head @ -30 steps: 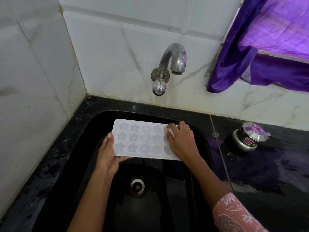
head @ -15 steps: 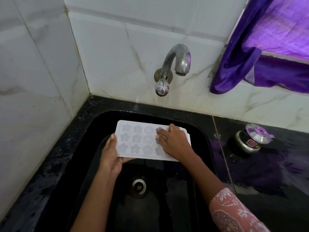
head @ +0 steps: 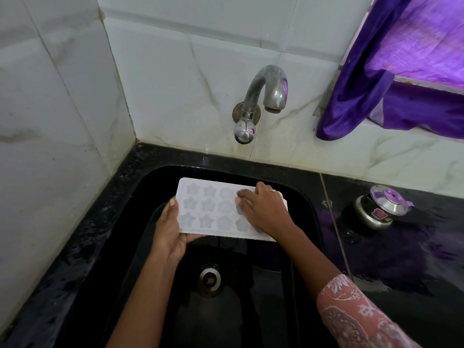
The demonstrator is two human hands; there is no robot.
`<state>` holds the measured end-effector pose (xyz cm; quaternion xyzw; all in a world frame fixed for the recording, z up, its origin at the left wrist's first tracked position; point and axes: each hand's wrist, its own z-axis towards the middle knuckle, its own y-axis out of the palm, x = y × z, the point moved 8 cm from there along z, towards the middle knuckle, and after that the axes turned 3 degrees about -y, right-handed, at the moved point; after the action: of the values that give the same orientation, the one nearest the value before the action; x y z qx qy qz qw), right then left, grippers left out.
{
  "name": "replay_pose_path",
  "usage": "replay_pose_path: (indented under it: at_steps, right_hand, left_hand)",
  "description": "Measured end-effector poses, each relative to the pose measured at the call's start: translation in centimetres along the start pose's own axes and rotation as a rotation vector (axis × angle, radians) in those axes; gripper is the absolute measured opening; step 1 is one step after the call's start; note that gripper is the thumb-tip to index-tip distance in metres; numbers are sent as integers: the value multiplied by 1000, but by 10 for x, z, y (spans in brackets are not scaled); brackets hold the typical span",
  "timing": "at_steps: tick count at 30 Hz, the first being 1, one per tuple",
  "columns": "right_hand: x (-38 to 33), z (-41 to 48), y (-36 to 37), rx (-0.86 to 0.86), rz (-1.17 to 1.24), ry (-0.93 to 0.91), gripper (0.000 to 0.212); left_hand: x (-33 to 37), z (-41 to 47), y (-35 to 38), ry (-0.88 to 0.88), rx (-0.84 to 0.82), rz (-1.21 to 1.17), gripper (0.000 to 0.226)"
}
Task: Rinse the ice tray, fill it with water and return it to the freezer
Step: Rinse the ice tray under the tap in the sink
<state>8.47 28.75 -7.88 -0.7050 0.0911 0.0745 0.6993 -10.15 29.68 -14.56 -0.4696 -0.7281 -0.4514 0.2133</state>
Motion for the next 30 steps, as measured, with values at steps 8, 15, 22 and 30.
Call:
replay_pose_path:
  at_steps: [8,15,22,30]
  right_hand:
    - [-3,-2,-12,71,-38,-32,32]
    - [-29,6,-4,-9,-39,-134,35]
    - [-28,10,8,-47,2,-98,36]
    - [-20,11,3,-53,-49,-99,36]
  left_hand:
    - [0,0,0,4,0,-6,30]
    - [-2,2,5,7,-4,5,31]
    - [-2,1,4,12,7,-7,29]
    - [-4,2,4,3,-2,6,31]
